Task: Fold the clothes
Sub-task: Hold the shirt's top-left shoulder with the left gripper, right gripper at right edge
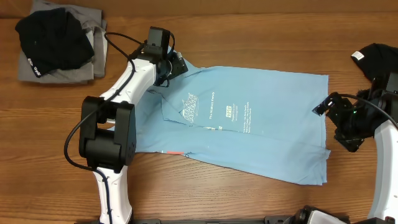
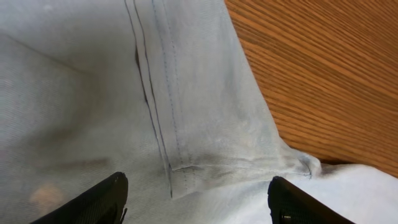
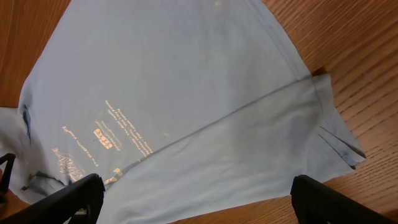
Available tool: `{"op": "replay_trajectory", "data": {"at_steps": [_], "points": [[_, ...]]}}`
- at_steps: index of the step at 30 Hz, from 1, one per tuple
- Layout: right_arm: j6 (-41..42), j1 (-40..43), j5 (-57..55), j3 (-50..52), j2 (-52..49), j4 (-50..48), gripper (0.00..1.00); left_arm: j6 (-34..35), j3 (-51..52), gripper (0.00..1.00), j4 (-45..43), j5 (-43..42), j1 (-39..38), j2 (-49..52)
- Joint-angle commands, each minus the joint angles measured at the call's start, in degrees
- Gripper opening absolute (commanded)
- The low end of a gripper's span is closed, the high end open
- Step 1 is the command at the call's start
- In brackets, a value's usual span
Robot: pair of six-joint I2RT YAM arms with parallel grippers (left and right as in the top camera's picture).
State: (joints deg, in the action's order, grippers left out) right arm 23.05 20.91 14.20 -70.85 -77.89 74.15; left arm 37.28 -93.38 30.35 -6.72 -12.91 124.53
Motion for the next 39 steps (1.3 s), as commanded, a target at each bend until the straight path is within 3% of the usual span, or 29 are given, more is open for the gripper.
{"op": "replay_trajectory", "data": {"at_steps": [1,14,39], "points": [[-0.63,-0.33,0.02,-1.11,0.90,-0.24,1.00,0.63,-1.40,0.74,-0.39,1.88,-0.31,0.96],[-0.63,-0.33,-0.17,-1.11,0.83,-0.55,1.00,-0.02,-1.40,0.78,-1.73,-0.37,-0.37,4.63],[-0.61,-0.33,-0.63,2.75,-0.35,-1.84,1.00,0.00,-1.40,0.74,-5.73,-0.85,-0.42,7.19]]}}
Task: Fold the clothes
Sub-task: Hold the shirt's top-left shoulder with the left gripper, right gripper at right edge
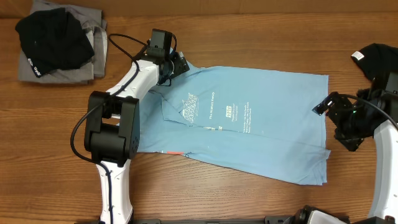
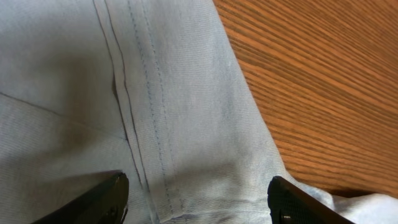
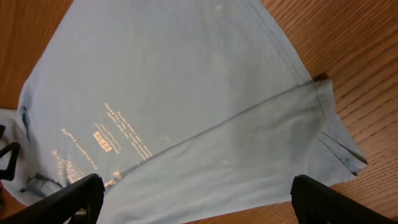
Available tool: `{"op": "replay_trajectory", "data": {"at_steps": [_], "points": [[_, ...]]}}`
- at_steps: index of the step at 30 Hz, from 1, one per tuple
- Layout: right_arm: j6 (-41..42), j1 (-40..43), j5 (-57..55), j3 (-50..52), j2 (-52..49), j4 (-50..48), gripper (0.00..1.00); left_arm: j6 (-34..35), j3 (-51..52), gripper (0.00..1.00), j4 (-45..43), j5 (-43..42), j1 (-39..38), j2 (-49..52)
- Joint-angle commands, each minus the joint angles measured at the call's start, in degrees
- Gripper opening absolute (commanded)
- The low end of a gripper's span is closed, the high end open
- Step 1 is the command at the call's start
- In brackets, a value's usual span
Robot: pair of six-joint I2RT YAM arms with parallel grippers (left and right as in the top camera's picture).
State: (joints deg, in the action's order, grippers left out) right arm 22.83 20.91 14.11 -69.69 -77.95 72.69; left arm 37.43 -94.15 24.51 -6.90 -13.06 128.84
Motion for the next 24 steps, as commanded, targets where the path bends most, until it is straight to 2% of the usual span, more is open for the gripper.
{"op": "replay_trajectory", "data": {"at_steps": [1,3,10,13,18,24], "points": [[-0.39,-0.33,-0.52,1.97,-0.31,-0.46,1.00,-0.17,-0.63,0.74,0.07,-0.66,-0.26,2.89],[-0.39,-0.33,-0.52,2.45,-0.39,-0.68,1.00,-0.17,-0.63,0.70,-0.17,-0.63,-0.26,2.89],[-0.42,-0.33,-0.52,2.62,-0.44,-1.44,1.00,-0.15,-0.63,0.46,-1.18,-0.63,-0.24,2.89],[-0.42,-0.33,-0.52,2.62,-0.46,-1.44,1.00,-0.15,-0.63,0.46,-1.18,-0.61,-0.24,2.89],[-0.39,-0.33,-0.52,2.62,-0.46,-1.44,1.00,-0.17,-0.63,0.53,-1.18,-0.63,-0.20,2.89],[-0.39,-0.33,-0.52,2.62,-0.46,-1.49,1.00,-0.17,-0.63,0.37,-1.22,-0.59,0.02,2.89]]}}
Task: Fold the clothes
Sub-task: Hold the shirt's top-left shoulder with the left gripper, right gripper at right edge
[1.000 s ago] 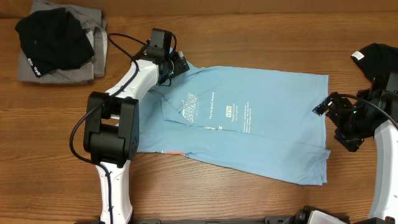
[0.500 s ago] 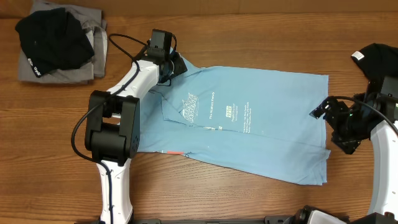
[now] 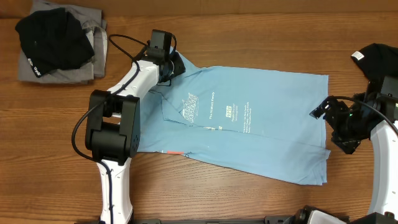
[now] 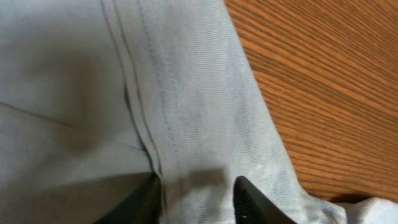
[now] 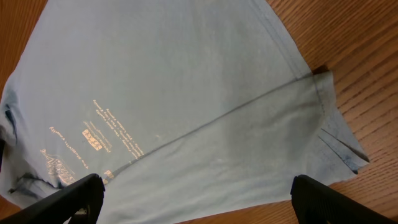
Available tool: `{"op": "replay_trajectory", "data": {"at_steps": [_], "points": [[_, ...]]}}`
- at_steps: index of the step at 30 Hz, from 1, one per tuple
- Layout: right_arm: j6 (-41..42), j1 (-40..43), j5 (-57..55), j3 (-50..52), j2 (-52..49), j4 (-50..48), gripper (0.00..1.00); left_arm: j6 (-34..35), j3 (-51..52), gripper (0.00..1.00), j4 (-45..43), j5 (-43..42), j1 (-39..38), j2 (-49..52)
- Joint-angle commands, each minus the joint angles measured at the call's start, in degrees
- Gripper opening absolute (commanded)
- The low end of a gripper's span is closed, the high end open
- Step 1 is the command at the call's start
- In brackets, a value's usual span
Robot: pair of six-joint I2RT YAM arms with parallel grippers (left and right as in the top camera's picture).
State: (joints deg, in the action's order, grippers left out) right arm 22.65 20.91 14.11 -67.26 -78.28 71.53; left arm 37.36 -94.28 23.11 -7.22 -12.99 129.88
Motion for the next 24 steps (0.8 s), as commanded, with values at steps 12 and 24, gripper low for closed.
{"op": "replay_trajectory", "data": {"at_steps": [12,24], "points": [[-0.22,-0.33,-0.55,0.31,-0.17,-0.57,1.00,-0.13,-0.50,0.19,0.20,-0.26,0.31,1.84],[-0.22,-0.33,-0.52,2.01,-0.17,-1.86,1.00,-1.86,-0.50,0.13,0.24,-0.28,0.63,1.57]]}}
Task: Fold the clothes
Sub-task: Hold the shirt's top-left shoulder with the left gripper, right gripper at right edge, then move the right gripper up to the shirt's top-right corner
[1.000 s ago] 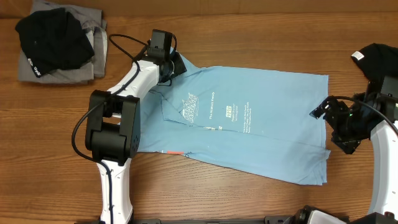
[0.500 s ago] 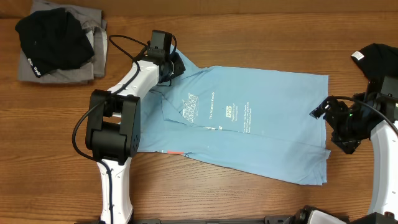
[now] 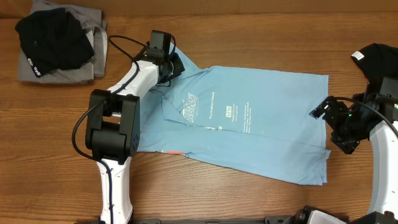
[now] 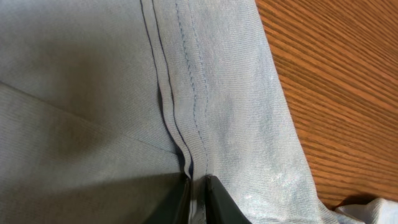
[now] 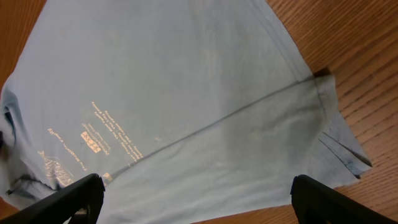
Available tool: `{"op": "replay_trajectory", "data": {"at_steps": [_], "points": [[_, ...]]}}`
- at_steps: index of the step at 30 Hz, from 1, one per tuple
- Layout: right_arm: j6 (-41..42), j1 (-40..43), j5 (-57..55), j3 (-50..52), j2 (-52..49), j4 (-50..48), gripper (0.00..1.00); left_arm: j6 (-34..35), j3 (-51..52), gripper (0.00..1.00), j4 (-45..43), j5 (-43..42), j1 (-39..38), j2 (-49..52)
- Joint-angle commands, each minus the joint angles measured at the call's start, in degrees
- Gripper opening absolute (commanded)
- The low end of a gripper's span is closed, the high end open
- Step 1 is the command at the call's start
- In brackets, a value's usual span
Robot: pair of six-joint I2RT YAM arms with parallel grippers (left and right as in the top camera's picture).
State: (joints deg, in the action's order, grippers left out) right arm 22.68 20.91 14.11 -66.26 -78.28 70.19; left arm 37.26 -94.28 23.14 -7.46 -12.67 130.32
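A light blue printed T-shirt lies spread on the wooden table, partly folded, its sleeve and collar end to the left. My left gripper sits at the shirt's upper left corner, shut on the stitched hem of the sleeve; its fingertips pinch the seam. Off the shirt's right edge my right gripper hovers open, and in its wrist view the shirt fills the space between the wide-apart fingers.
A black garment on folded grey clothes sits at the far left corner. Another black garment lies at the right edge behind the right arm. Bare wood surrounds the shirt.
The left fingers, which were close together around the sleeve seam, have shut fully on it. The right gripper stays open beside the shirt's right edge.
The left gripper stood open over the sleeve hem at the shirt's upper left. It stayed open as it shifted along the seam, then had narrowed round it, and now pinches it. The right gripper has stayed open at the right edge, drifting slightly.
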Motion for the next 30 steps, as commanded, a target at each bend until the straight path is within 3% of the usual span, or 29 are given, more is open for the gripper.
{"op": "replay_trajectory", "data": {"at_steps": [1,30], "points": [[-0.24,-0.33,-0.52,1.22,-0.17,-0.72,1.00,-2.08,-0.50,0.12,0.26,-0.07,0.31,1.14],[-0.22,-0.33,-0.50,2.10,-0.17,-3.06,1.00,-5.18,-5.18,0.04,4.96,-0.02,0.33,1.14]]}}
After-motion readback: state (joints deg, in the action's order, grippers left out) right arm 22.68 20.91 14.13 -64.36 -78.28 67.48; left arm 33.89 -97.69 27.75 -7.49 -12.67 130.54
